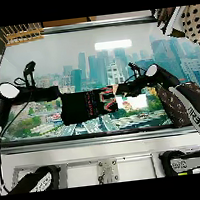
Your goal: Fold the clothes and pants, and hang the long-sleeved shirts on hangers.
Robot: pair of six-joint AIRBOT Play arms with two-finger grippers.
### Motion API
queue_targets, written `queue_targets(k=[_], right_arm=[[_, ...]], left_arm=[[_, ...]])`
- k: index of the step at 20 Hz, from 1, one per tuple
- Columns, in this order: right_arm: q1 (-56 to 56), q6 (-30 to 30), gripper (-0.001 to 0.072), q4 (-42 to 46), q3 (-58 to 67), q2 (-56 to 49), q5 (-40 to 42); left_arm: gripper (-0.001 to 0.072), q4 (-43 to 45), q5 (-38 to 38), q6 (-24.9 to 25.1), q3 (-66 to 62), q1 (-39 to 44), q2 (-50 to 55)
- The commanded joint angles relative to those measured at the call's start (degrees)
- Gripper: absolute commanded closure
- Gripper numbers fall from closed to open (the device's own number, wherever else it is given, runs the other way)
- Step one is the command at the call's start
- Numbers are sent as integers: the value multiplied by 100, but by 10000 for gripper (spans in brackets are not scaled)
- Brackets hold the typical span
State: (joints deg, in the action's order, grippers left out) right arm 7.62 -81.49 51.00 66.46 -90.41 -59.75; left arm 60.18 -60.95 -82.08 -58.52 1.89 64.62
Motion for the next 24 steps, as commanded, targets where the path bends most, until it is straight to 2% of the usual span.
queue_targets(k=[1,6,9,10,12,13,14,16,20,24], right_arm=[[-345,557,-8,-629,-363,-321,81],[299,1744,-8,-2533,-358,-896,435],[778,1989,-8,-3086,-348,-1038,800],[916,1987,30,-3117,-348,-1054,975],[1078,2033,461,-3136,-341,-1054,1185],[1093,2155,626,-3130,-306,-1045,1152],[1056,2240,701,-3084,-275,-986,1117],[769,1912,701,-2437,-173,-640,1095],[-621,319,701,-262,-15,656,1036],[-2409,-310,701,704,-15,1849,704]], left_arm=[[699,0,341,22,566,389,-391],[699,-26,472,20,614,682,-435],[699,-28,597,-90,614,693,-435],[699,-26,590,-138,614,693,-435],[699,-28,592,-140,614,693,-435],[699,-28,588,-153,614,693,-435],[699,-28,584,-195,614,693,-435],[699,-28,553,-240,614,693,-435],[699,-28,555,-238,614,693,-435],[699,-26,570,-238,616,693,-433]])
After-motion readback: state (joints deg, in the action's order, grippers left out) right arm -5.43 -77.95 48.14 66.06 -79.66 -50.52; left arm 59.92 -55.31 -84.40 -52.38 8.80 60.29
